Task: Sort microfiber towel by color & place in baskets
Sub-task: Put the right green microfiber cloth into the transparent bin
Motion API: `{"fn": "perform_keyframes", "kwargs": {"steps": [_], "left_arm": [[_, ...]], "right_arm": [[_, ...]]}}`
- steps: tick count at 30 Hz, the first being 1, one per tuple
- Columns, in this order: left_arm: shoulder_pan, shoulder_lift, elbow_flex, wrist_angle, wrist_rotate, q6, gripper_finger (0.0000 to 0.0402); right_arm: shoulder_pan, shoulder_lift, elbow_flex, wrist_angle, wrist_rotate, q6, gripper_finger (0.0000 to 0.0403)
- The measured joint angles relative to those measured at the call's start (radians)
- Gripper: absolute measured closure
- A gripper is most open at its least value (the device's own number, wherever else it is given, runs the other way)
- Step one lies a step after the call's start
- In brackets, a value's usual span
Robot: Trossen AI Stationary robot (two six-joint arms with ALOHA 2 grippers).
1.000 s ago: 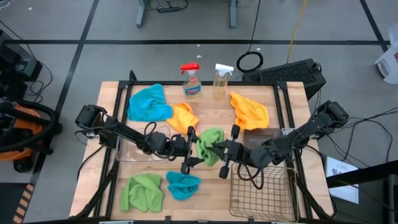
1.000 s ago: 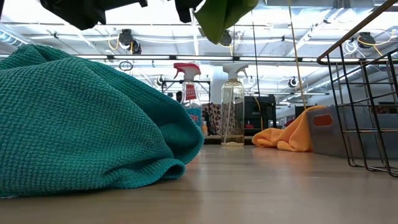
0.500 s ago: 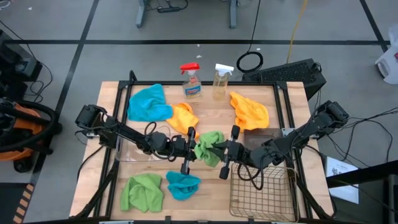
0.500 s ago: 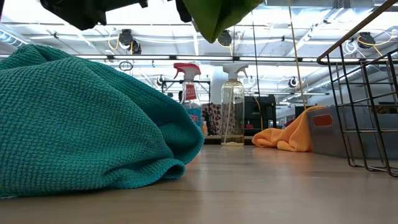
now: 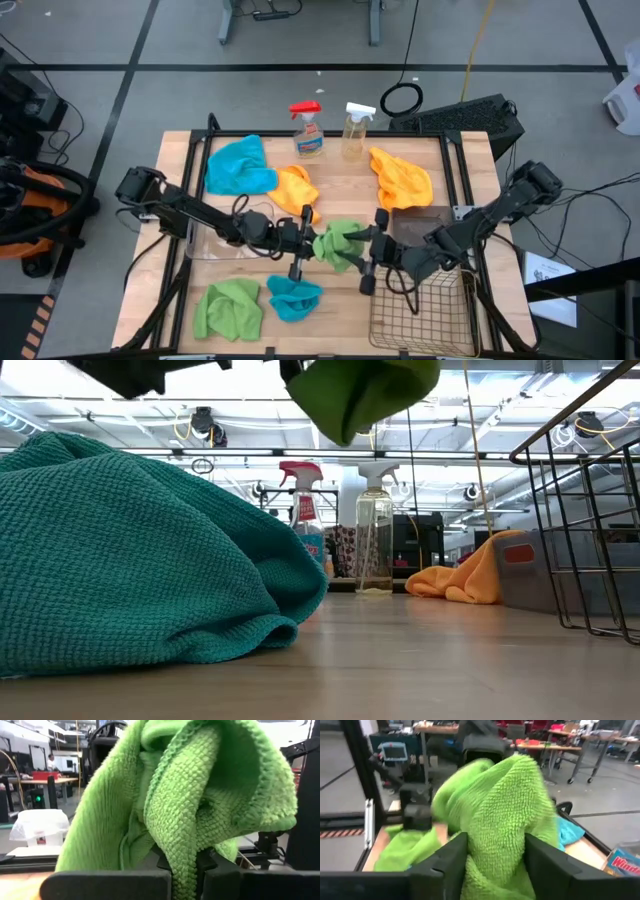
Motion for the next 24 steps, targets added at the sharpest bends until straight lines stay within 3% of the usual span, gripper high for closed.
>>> {"fn": "perform_keyframes", "kwargs": {"steps": [9, 24], "left_arm": [[-0.038, -0.188, 0.000, -0.286, -0.001, -0.010, 0.0387], [-0.093, -0.449, 0.001, -0.721, -0.118, -0.140, 0.0387]], "right_arm": [[0.020, -0.059, -0.001, -0.306, 0.005, 0.152, 0.0193], [0.017, -0.048, -0.002, -0.393, 0.028, 0.148, 0.0207]]}}
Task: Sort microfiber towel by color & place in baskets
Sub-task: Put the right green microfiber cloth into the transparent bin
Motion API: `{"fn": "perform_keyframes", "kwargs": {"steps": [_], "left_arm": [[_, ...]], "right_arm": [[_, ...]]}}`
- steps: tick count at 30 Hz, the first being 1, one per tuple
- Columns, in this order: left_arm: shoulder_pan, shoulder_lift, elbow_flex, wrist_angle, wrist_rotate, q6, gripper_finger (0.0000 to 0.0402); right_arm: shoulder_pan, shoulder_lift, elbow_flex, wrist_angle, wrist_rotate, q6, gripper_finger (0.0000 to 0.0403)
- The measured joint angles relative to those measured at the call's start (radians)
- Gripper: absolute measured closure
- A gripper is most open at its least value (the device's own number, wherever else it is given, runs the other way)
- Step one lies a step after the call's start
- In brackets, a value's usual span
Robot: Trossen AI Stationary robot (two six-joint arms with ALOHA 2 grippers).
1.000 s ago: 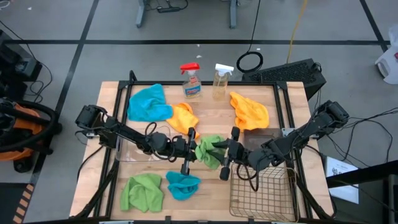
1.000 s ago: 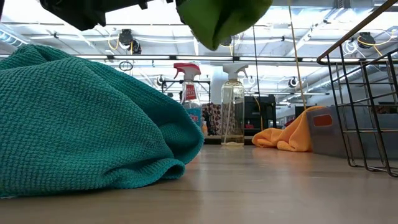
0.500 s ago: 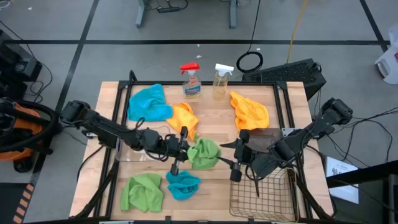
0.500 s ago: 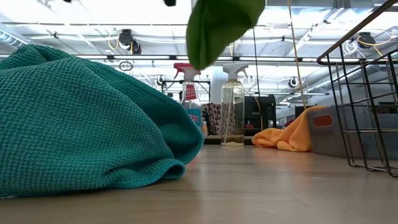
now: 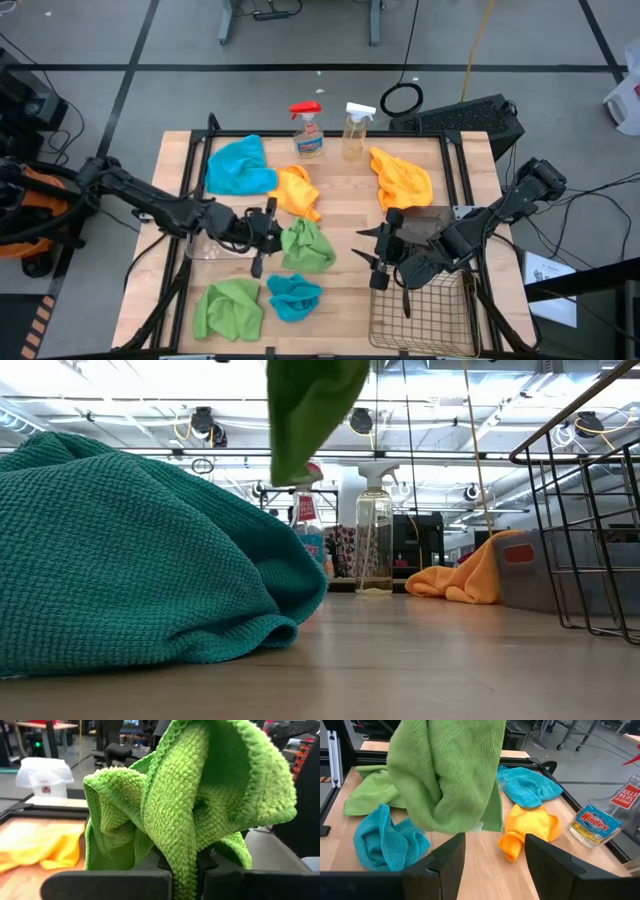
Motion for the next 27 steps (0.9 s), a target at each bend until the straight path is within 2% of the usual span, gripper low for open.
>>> {"fn": "perform_keyframes", "kwargs": {"steps": [18, 27], "left_arm": [[-0.091, -0.400, 0.000, -0.491, -0.040, -0.234, 0.0387], [-0.140, -0.546, 0.000, -0.657, -0.061, -0.262, 0.0387]], "right_arm": [[0.000, 0.006, 0.000, -0.025, -0.002, 0.012, 0.0207], [0.000, 0.006, 0.000, -0.026, 0.000, 0.030, 0.0206]]}}
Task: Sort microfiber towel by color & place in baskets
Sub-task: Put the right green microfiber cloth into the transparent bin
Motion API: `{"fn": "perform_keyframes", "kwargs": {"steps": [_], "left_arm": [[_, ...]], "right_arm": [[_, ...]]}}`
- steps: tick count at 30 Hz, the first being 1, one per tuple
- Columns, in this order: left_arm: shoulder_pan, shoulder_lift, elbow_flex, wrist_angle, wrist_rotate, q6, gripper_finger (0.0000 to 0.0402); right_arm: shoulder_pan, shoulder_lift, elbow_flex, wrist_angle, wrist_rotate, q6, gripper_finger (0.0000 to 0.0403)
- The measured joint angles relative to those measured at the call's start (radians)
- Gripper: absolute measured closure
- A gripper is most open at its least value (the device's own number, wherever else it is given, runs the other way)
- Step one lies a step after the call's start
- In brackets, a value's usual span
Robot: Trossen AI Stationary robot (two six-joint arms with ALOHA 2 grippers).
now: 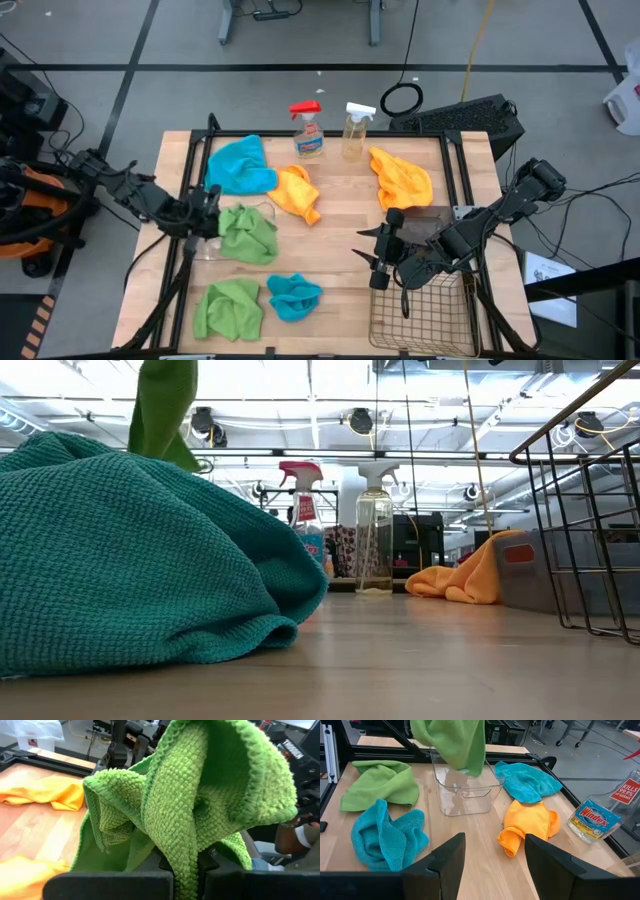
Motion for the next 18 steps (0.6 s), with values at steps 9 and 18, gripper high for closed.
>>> {"fn": "perform_keyframes", "kwargs": {"steps": [9, 18], "left_arm": [[0.000, -0.153, 0.001, -0.167, -0.004, -0.022, 0.0387], [0.000, -0.199, 0.000, -0.360, -0.004, -0.105, 0.0384]], "right_arm": [[0.000, 0.000, 0.000, 0.000, 0.000, 0.010, 0.0206], [-0.001, 0.000, 0.002, 0.000, 0.003, 0.009, 0.0206]]}}
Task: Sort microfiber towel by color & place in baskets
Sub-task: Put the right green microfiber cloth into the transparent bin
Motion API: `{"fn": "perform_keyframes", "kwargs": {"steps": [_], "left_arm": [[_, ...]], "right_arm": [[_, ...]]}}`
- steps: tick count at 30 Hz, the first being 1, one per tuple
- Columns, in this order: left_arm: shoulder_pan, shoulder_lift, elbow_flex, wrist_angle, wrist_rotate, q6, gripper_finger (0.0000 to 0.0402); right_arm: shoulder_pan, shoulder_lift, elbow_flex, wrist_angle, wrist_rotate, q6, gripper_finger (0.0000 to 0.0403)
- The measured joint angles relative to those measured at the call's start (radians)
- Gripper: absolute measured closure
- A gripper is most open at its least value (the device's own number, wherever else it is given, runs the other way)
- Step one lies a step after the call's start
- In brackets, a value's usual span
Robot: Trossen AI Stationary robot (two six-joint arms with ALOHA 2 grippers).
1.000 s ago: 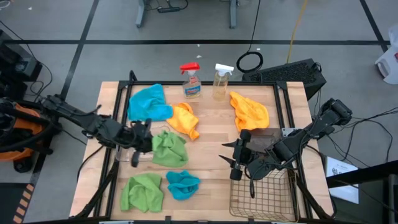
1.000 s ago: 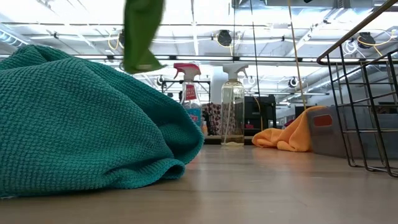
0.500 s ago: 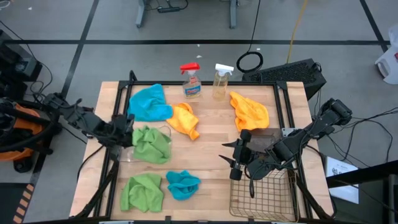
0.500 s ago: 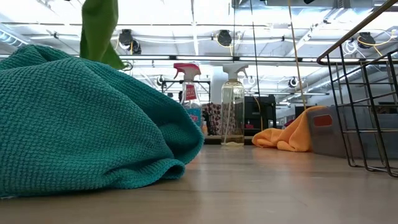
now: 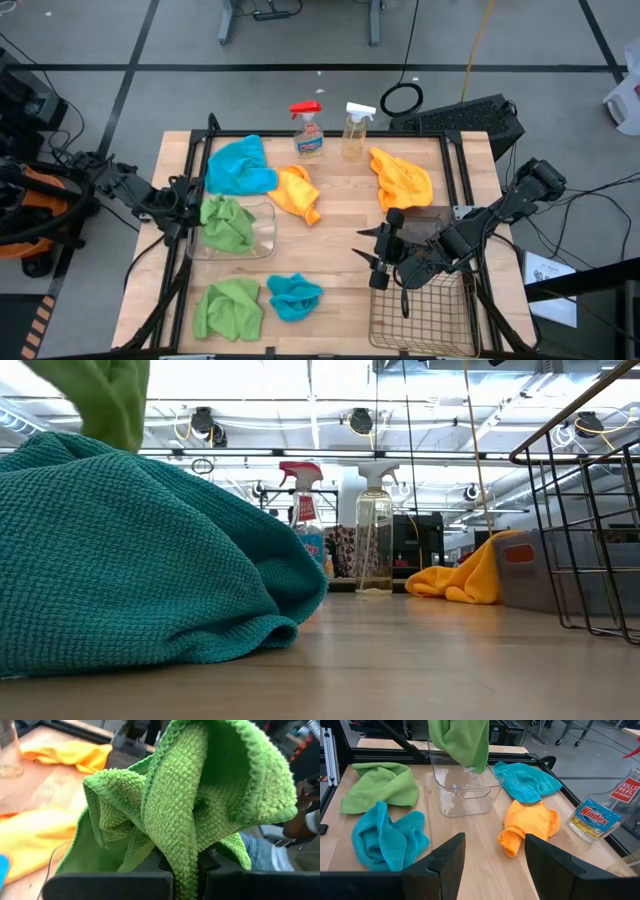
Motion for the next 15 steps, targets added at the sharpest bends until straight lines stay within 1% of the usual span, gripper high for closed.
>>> {"fn": "perform_keyframes", "kwargs": {"steps": [5, 10, 15], "left_arm": [[0.000, 0.011, -0.016, 0.000, 0.000, -0.008, 0.0377], [0.000, 0.038, -0.032, -0.009, 0.008, -0.052, 0.0382], [0.000, 0.086, -0.034, -0.009, 0.020, -0.061, 0.0383]], "right_arm": [[-0.001, 0.000, 0.000, 0.000, 0.023, 0.000, 0.0206], [-0.001, 0.000, 0.000, 0.000, 0.024, 0.011, 0.0206], [-0.001, 0.000, 0.000, 0.000, 0.023, 0.040, 0.0206]]}}
